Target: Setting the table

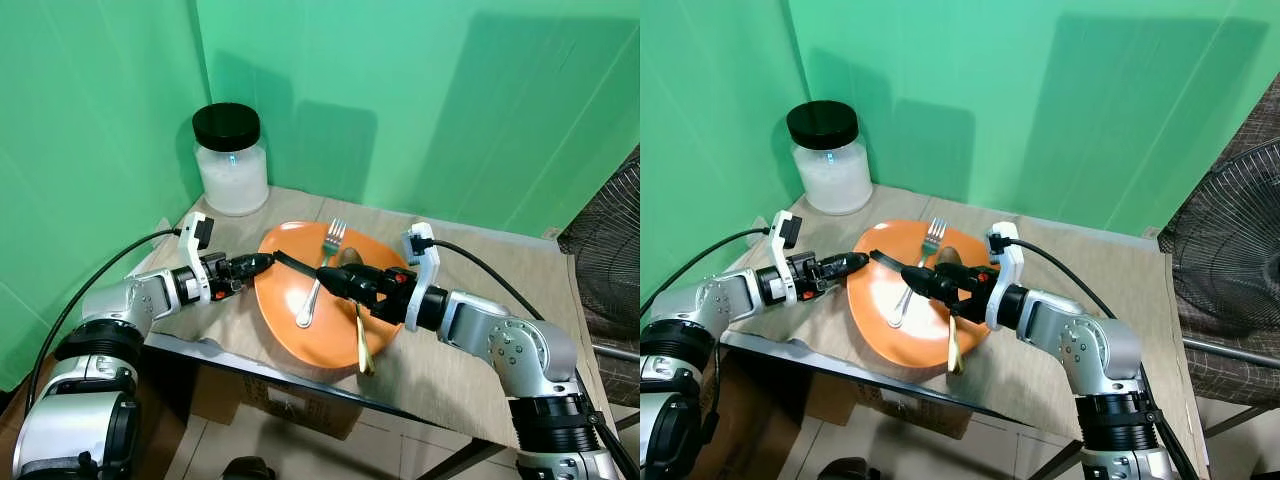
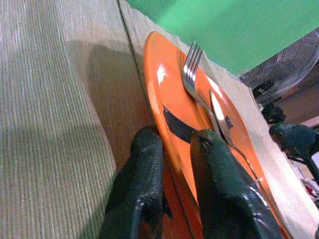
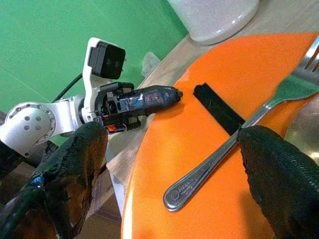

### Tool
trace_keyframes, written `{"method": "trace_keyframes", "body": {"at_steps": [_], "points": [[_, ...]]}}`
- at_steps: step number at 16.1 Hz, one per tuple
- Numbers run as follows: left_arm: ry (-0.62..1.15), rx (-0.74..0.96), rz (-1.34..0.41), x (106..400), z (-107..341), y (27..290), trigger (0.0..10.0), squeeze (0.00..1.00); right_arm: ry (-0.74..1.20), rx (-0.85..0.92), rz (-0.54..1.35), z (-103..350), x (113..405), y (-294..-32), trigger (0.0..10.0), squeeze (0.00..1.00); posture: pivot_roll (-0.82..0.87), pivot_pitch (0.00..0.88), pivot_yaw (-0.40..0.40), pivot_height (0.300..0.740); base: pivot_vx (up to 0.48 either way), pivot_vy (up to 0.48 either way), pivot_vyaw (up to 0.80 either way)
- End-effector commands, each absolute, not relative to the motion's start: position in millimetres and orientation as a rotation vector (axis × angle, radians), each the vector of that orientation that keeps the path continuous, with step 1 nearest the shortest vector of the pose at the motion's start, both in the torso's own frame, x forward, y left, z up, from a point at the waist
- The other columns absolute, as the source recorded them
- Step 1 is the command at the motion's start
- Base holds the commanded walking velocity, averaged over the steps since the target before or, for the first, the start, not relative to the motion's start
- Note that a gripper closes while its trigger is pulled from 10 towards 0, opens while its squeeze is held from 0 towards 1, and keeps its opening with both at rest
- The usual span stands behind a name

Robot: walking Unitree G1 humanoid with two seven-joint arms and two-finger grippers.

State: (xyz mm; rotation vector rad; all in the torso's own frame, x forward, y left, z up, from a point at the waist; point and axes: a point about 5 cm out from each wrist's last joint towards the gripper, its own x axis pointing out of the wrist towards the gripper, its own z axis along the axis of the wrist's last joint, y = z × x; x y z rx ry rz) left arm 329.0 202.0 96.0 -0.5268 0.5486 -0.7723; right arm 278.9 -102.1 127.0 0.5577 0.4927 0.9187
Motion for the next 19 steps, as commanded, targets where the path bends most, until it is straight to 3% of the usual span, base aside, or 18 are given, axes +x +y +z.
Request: {"method": "trace_keyframes", "body": {"at_steps": [1, 10, 19], "points": [[0.509, -0.492, -0.806, 334.4, 106.6, 198.5, 0.0, 0.00, 0.434, 0.542, 0.945, 140.0, 282.9, -101.3, 10.0, 0.00, 0.14, 0.000, -0.045, 0.740, 0.000, 0.000, 0.00], [0.394, -0.482, -0.725, 344.2, 125.6, 207.4, 0.0, 0.00, 0.355, 0.542, 0.891, 145.8, 293.3, -104.6, 10.0, 0.00, 0.15, 0.000, -0.056, 0.740, 0.000, 0.000, 0.00], [0.310, -0.326, -0.601, 362.2, 148.2, 204.6, 0.0, 0.00, 0.363, 0.538, 0.808, 139.9, 300.6, -109.7, 10.0, 0.00, 0.16, 0.000, -0.059, 0.740, 0.000, 0.000, 0.00]]}}
